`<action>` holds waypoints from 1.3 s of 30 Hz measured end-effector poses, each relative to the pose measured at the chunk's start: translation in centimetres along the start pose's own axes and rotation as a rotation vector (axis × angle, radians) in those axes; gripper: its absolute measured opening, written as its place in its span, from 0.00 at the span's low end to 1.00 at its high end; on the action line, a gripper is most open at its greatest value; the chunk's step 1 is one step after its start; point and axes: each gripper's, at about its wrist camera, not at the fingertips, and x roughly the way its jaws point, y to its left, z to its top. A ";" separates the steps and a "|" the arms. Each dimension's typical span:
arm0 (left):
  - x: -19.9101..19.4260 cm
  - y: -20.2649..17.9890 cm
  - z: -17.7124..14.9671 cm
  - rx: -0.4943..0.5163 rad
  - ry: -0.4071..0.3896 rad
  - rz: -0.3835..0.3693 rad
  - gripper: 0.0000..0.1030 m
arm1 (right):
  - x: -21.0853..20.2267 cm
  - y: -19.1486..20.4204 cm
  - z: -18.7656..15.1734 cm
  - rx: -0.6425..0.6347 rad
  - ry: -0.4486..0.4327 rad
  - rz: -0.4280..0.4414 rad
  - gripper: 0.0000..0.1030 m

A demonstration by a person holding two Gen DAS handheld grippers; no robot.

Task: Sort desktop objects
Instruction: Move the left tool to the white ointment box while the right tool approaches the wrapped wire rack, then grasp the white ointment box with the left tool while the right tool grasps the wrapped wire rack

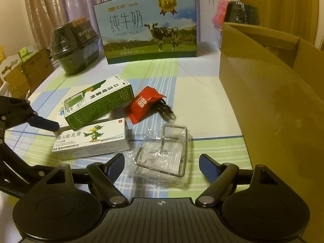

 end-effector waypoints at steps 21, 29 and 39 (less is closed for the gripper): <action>-2.8 -5.4 -1.6 -0.129 0.133 -0.014 0.34 | -4.4 0.7 -3.3 -0.152 0.128 0.092 0.52; -7.1 -12.4 -4.2 -0.264 0.149 -0.022 0.33 | -10.4 1.4 -8.5 -0.238 0.206 0.129 0.53; -10.6 -16.7 -6.1 -0.367 0.112 0.041 0.50 | -14.3 1.7 -12.0 -0.263 0.176 0.093 0.74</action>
